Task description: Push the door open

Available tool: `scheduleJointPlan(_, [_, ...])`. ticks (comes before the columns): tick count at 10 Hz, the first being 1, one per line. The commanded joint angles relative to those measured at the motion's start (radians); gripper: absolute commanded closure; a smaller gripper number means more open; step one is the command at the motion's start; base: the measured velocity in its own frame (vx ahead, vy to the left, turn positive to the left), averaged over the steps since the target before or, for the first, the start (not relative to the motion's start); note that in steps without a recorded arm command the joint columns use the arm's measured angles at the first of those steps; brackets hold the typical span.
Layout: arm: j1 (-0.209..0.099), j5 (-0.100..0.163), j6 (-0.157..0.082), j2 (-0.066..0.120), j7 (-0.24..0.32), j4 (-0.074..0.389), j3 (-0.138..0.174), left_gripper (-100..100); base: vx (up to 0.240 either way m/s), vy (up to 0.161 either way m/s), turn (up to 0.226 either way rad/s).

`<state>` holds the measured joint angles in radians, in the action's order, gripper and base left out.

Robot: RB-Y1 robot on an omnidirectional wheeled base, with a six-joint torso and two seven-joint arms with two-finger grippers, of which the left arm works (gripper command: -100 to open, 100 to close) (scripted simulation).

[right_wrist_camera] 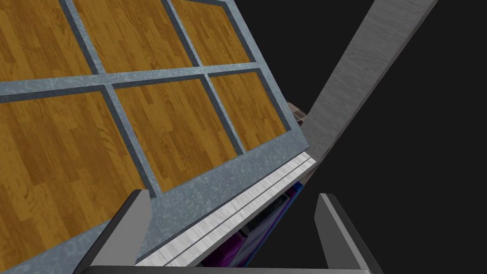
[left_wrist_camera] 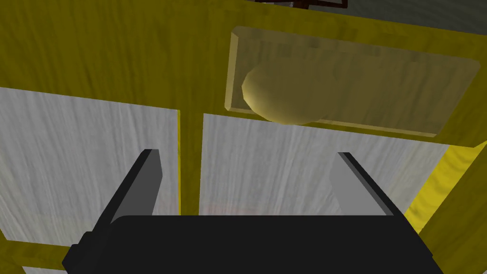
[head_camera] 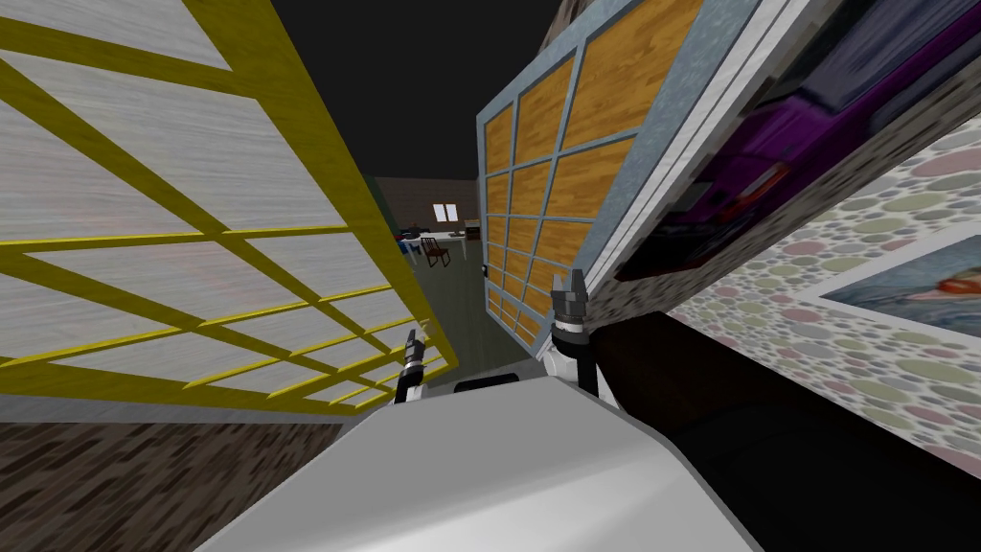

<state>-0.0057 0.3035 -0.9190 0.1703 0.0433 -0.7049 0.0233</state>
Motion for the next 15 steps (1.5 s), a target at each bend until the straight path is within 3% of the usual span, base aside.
scheduleJointPlan(1, [-0.009, 0.018, 0.0, -0.007, 0.05, 0.008, -0.006, -100, -0.054, 0.005, -0.031])
scheduleJointPlan(4, [-0.014, 0.03, 0.001, -0.011, 0.108, 0.011, -0.01, -100, -0.031, 0.007, -0.015])
scheduleJointPlan(6, [-0.024, 0.054, 0.004, -0.02, 0.174, 0.017, -0.017, -100, -0.046, 0.012, -0.027])
scheduleJointPlan(9, [-0.029, 0.066, 0.005, -0.024, 0.232, 0.02, -0.021, -100, -0.036, 0.009, -0.017])
scheduleJointPlan(11, [-0.039, 0.091, 0.007, -0.033, 0.298, 0.027, -0.029, -100, -0.048, 0.004, -0.025])
scheduleJointPlan(15, [-0.05, 0.116, 0.009, -0.042, 0.396, 0.033, -0.037, -100, -0.035, 0.006, -0.018])
